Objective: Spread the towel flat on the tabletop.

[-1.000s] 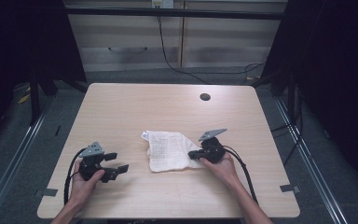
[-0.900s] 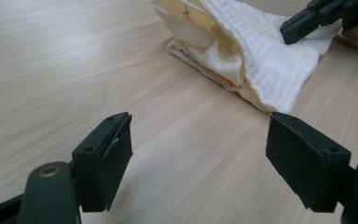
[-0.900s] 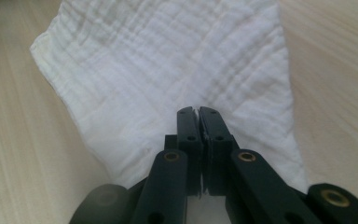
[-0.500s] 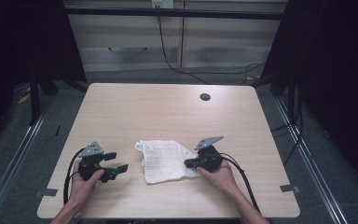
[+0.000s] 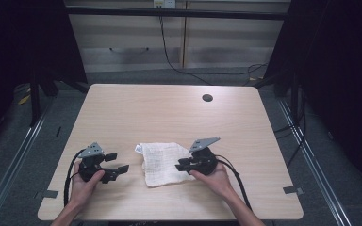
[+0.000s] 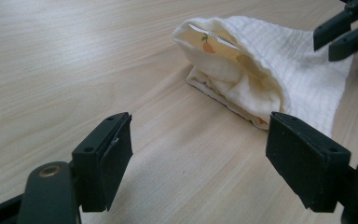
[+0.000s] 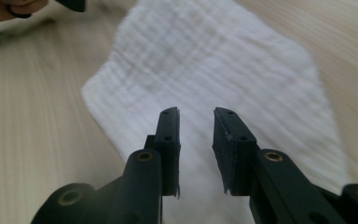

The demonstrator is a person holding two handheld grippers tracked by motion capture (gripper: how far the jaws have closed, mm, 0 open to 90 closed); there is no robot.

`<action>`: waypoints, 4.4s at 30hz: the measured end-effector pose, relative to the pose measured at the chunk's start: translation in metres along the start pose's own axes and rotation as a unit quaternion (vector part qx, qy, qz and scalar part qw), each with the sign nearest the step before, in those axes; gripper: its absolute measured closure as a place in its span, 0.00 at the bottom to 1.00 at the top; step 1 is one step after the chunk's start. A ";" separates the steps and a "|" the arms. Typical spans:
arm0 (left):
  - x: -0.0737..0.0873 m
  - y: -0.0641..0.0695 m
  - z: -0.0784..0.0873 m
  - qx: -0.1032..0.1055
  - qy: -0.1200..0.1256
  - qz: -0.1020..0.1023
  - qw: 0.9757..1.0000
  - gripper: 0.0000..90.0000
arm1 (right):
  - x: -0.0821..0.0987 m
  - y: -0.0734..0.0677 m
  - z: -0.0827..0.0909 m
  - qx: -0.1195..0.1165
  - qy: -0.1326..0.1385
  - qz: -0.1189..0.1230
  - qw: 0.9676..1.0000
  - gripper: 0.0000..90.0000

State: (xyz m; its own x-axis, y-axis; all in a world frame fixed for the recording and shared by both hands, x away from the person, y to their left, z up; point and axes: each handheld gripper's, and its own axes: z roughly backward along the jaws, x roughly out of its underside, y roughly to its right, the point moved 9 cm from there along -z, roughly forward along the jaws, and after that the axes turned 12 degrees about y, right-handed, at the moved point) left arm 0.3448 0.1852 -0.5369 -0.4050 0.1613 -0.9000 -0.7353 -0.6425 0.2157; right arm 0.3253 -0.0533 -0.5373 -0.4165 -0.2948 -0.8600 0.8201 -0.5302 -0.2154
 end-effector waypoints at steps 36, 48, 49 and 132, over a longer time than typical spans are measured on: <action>0.000 -0.001 0.001 0.001 0.002 0.002 1.000 0.25 | 0.004 -0.060 -0.071 -0.063 -0.034 0.064 0.995 0.94; 0.000 0.000 0.001 0.002 0.001 0.002 1.000 0.25 | -0.042 -0.040 -0.028 -0.036 0.039 0.050 0.997 0.95; 0.001 0.000 0.001 0.002 0.000 0.002 1.000 0.25 | -0.045 -0.036 -0.023 -0.029 0.043 0.050 0.997 0.95; -0.006 0.044 -0.097 0.076 -0.080 -0.048 0.993 0.73 | 0.023 0.116 0.096 0.178 0.053 -0.055 0.981 0.95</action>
State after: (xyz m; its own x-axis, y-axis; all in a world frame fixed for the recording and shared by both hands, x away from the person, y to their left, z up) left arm 0.3677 0.0830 -0.5583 -0.4017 0.3401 -0.8503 -0.8429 -0.5003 0.1981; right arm 0.3732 -0.1981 -0.5377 -0.4368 -0.1463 -0.8876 0.5756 -0.8037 -0.1508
